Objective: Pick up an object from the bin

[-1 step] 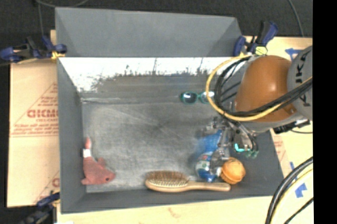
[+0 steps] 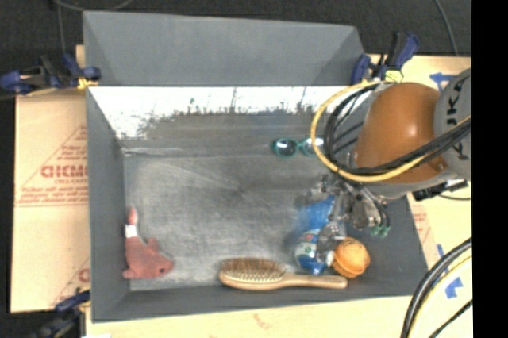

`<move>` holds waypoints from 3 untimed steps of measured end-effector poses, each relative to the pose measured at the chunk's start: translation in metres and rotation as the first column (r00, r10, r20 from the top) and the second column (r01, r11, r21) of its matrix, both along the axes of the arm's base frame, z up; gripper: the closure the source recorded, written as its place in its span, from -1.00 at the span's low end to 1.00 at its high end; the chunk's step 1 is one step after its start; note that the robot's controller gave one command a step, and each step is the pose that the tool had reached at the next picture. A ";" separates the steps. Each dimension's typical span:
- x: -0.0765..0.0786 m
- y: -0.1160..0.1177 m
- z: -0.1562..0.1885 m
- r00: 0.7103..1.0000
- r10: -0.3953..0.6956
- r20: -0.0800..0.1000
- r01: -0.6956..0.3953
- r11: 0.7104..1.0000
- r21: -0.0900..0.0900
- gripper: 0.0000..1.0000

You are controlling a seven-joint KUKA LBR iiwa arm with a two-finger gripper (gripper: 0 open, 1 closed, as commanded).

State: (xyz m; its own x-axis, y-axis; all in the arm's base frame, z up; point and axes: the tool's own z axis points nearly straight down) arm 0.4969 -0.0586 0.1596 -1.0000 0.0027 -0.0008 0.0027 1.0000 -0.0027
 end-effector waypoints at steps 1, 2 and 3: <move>0.009 -0.030 -0.067 0.904 0.428 0.003 -0.428 0.904 0.000 1.00; 0.009 -0.030 -0.068 0.904 0.428 0.003 -0.428 0.904 0.000 1.00; 0.007 -0.028 -0.066 0.902 0.431 0.009 -0.431 0.902 -0.005 1.00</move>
Offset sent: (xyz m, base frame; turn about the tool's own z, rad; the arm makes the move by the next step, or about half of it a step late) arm 0.0000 0.0000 0.0000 0.0000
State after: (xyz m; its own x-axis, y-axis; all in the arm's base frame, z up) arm 0.5040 -0.0868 0.0937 -0.9032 -0.4290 -0.0095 -0.4290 0.9033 -0.0074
